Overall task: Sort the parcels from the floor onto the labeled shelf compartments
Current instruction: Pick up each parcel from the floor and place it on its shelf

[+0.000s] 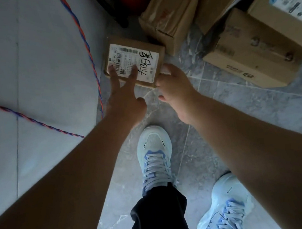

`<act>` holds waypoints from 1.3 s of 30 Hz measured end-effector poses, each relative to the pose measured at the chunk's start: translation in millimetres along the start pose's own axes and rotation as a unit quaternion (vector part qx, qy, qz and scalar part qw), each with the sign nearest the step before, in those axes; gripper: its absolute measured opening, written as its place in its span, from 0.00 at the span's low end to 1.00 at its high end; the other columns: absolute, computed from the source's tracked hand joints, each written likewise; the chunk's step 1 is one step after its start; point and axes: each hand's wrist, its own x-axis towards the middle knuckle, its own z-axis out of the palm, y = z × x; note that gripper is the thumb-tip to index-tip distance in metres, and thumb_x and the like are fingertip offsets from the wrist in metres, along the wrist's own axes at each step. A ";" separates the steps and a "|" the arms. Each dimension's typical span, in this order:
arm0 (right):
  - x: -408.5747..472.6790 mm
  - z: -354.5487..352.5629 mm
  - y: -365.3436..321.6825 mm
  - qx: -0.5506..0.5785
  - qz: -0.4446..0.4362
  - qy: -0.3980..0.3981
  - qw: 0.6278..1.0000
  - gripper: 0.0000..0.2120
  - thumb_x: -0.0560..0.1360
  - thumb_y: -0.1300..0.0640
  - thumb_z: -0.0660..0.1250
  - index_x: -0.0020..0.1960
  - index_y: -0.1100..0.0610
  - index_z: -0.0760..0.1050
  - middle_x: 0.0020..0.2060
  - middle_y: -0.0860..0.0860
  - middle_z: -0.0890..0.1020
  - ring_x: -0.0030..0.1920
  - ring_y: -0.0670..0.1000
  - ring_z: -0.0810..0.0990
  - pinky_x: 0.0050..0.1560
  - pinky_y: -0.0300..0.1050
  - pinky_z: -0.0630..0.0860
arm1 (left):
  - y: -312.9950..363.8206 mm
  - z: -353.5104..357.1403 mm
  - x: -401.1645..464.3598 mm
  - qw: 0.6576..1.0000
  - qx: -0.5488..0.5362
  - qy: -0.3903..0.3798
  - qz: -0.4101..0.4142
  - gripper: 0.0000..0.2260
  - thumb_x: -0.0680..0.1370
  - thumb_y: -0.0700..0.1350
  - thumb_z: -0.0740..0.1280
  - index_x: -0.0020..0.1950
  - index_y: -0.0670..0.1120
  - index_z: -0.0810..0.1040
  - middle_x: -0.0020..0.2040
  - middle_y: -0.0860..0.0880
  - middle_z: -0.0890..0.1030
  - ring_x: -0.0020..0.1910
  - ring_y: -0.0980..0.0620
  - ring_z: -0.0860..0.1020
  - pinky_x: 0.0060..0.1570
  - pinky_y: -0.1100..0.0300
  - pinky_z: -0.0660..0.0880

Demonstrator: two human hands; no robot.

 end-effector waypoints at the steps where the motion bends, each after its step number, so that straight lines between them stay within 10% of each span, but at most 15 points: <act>1: -2.4 -1.6 4.9 0.011 0.010 0.016 1.000 0.16 0.83 0.59 0.59 0.70 0.52 0.70 0.60 0.49 0.84 0.56 0.47 0.83 0.43 0.34 0.79 | 1.1 2.5 -3.8 1.000 -0.020 -0.003 0.007 0.37 0.81 0.40 0.65 0.83 0.64 0.52 0.84 0.51 0.35 0.83 0.44 0.56 0.66 0.57 0.68; 6: -17.8 -21.2 34.0 -0.085 0.028 0.071 0.993 0.33 0.80 0.41 0.58 0.78 0.31 0.43 0.62 0.59 0.82 0.55 0.60 0.84 0.56 0.66 0.82 | 3.1 14.7 -18.8 0.985 -0.157 0.054 0.054 0.29 0.77 0.30 0.65 0.76 0.50 0.72 0.83 0.47 0.57 0.76 0.54 0.65 0.67 0.70 0.71; 11: -12.6 -42.5 35.3 -0.215 -0.024 0.065 0.974 0.20 0.83 0.44 0.60 0.68 0.53 0.74 0.50 0.53 0.75 0.51 0.60 0.81 0.44 0.53 0.81 | 26.6 21.4 -16.0 0.927 -0.339 0.078 -0.140 0.22 0.81 0.39 0.63 0.75 0.48 0.64 0.64 0.48 0.76 0.61 0.47 0.79 0.48 0.57 0.81; 15: -17.7 -40.7 39.0 -0.166 -0.015 0.066 0.984 0.19 0.82 0.43 0.64 0.58 0.59 0.69 0.45 0.52 0.80 0.39 0.49 0.77 0.30 0.40 0.66 | 38.0 15.9 -12.1 0.901 -0.402 0.046 -0.158 0.15 0.73 0.40 0.59 0.57 0.44 0.77 0.52 0.47 0.86 0.51 0.46 0.86 0.46 0.50 0.85; 18: -37.3 -40.1 43.6 -0.151 -0.046 0.086 0.984 0.18 0.82 0.44 0.66 0.60 0.56 0.66 0.44 0.47 0.80 0.42 0.47 0.80 0.32 0.33 0.72 | 44.6 2.8 -26.8 0.899 -0.411 0.070 -0.132 0.12 0.76 0.41 0.62 0.55 0.49 0.82 0.50 0.50 0.87 0.49 0.47 0.87 0.48 0.47 0.86; 21: -60.2 -43.1 46.9 -0.171 -0.061 0.063 0.981 0.20 0.84 0.46 0.64 0.72 0.48 0.62 0.56 0.51 0.85 0.52 0.53 0.86 0.48 0.47 0.82 | 47.9 -9.6 -44.3 0.908 -0.400 0.072 -0.100 0.09 0.81 0.41 0.66 0.57 0.53 0.81 0.50 0.52 0.86 0.47 0.50 0.87 0.43 0.54 0.85; 27: -120.2 -67.7 18.5 -0.203 -0.118 0.066 0.970 0.21 0.85 0.53 0.63 0.77 0.44 0.63 0.54 0.42 0.84 0.46 0.41 0.82 0.39 0.24 0.72 | 63.7 -46.3 -97.3 0.902 -0.429 0.014 -0.045 0.20 0.82 0.35 0.62 0.64 0.59 0.77 0.51 0.48 0.88 0.44 0.53 0.88 0.35 0.62 0.81; 31: -173.4 -79.9 -8.6 -0.190 -0.155 0.075 0.966 0.24 0.85 0.54 0.62 0.79 0.42 0.62 0.58 0.43 0.84 0.52 0.43 0.84 0.47 0.28 0.77 | 80.6 -75.4 -147.5 0.901 -0.432 0.027 -0.021 0.22 0.81 0.35 0.63 0.60 0.64 0.76 0.55 0.50 0.87 0.49 0.52 0.87 0.44 0.55 0.85; 39: -307.3 -96.2 -77.2 -0.176 -0.228 0.090 0.953 0.23 0.85 0.58 0.61 0.77 0.41 0.63 0.63 0.41 0.82 0.58 0.41 0.82 0.57 0.39 0.79 | 117.7 -152.2 -256.9 0.887 -0.459 0.057 0.007 0.15 0.83 0.41 0.65 0.68 0.50 0.80 0.59 0.50 0.85 0.54 0.50 0.86 0.51 0.49 0.85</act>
